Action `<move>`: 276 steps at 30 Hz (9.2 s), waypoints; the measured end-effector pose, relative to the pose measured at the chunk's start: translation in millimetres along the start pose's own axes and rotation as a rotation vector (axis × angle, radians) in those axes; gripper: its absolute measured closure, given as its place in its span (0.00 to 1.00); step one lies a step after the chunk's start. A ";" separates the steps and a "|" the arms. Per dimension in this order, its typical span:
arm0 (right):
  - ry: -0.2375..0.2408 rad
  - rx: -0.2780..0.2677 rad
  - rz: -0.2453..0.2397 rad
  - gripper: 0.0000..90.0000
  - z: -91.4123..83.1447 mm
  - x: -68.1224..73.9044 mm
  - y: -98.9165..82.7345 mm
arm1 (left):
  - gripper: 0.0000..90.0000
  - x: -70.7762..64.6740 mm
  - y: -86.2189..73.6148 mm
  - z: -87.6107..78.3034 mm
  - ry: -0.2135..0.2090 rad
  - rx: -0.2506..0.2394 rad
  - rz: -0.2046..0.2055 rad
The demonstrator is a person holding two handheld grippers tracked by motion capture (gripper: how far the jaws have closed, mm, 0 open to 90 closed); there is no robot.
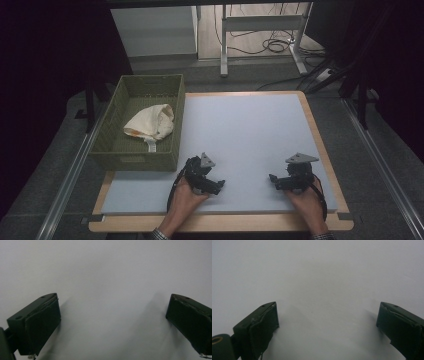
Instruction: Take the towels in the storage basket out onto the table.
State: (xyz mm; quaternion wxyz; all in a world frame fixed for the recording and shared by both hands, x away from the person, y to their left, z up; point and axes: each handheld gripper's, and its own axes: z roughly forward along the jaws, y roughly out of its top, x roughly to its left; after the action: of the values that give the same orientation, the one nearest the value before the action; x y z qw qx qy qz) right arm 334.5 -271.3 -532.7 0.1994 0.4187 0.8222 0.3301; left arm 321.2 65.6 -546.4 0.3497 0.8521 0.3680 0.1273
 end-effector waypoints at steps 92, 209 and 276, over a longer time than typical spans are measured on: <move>0.003 -0.002 0.006 0.05 0.1 0.1 -0.2 | 0.02 91.8 146.9 -66.6 0.070 0.097 0.018; 0.001 -0.003 0.003 0.05 0.1 0.1 -0.2 | 0.88 230.5 116.8 -248.7 0.141 0.079 -0.363; 0.004 0.000 0.006 0.05 0.0 0.0 -0.2 | 0.81 70.4 197.5 -26.6 -0.122 0.160 0.047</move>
State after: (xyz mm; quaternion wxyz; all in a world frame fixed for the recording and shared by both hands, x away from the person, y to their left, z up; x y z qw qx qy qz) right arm 334.4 -271.4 -532.7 0.1966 0.4205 0.8213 0.3317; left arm 463.9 33.7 -393.7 0.2994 0.8918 0.3349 0.0534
